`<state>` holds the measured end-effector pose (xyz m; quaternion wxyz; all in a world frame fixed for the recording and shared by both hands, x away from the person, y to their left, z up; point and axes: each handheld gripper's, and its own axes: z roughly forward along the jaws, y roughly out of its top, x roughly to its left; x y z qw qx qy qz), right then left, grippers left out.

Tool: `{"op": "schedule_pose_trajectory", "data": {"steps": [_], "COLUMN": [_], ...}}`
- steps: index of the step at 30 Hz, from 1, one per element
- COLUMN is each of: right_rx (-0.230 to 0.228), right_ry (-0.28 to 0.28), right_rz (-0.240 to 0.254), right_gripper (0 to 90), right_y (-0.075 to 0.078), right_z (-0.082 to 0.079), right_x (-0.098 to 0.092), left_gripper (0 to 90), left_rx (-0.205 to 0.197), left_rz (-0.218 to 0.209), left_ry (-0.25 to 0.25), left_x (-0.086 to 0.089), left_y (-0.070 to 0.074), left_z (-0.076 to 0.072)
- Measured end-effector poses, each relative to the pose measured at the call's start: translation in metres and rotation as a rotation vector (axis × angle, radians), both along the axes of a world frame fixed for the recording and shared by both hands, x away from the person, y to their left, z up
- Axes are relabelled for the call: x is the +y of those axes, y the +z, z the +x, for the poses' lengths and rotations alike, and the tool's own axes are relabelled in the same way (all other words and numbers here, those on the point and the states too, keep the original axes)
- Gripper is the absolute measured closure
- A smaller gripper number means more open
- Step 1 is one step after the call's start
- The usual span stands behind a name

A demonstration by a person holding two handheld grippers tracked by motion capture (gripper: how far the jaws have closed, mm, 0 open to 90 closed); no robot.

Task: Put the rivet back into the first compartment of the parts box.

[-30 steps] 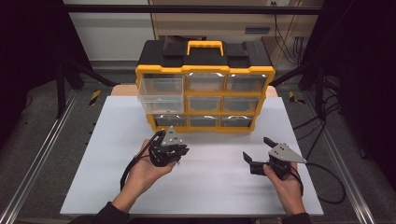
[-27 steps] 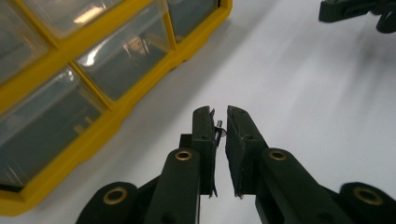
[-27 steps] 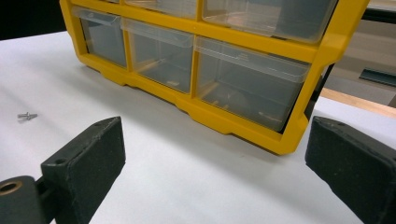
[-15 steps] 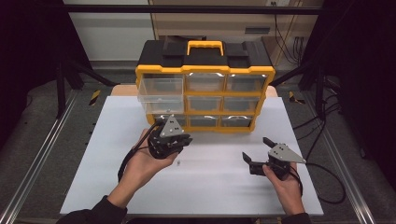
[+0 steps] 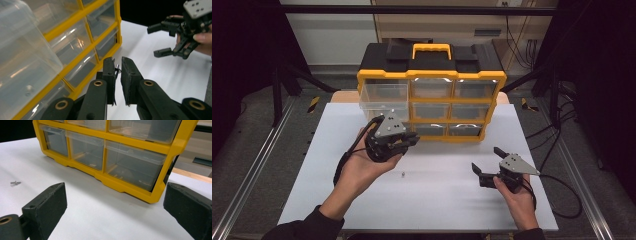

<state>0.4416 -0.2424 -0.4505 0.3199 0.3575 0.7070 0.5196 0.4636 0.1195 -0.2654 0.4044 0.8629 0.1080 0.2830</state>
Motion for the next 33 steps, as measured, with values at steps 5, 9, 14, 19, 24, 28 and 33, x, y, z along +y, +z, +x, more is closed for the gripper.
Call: {"op": "schedule_pose_trajectory", "data": {"steps": [5, 9, 14, 19, 24, 28, 33], "right_rx": [0.000, 0.000, -0.002, -0.001, -0.002, -0.002, -0.002], "right_ry": [-0.001, -0.002, -0.002, -0.002, -0.001, -0.001, -0.001], "right_rz": [0.000, -0.003, 0.000, -0.001, -0.002, -0.001, -0.002], "right_gripper": [5.0, 5.0, 5.0, 5.0, 5.0, 5.0, 5.0], "right_y": [0.000, 0.000, 0.001, 0.001, 0.001, 0.001, 0.001], "right_z": [0.000, 0.000, 0.000, 0.000, 0.000, 0.000, 0.000], "right_x": [0.000, 0.000, 0.000, -0.001, 0.000, -0.001, 0.000], "left_gripper": [81.3, 81.3, 81.3, 81.3, 81.3, 81.3, 81.3], "left_rx": [-0.017, -0.029, -0.047, -0.061, -0.072, -0.078, -0.091], "left_rz": [-0.022, -0.047, -0.061, -0.077, -0.114, -0.124, -0.133], "left_ry": [0.008, 0.012, 0.017, 0.028, 0.049, 0.063, 0.090], "left_x": [0.004, 0.006, 0.008, 0.012, 0.020, 0.025, 0.034], "left_y": [0.015, 0.027, 0.042, 0.051, 0.061, 0.064, 0.068], "left_z": [-0.001, -0.002, -0.001, 0.001, 0.004, 0.006, 0.012]}}
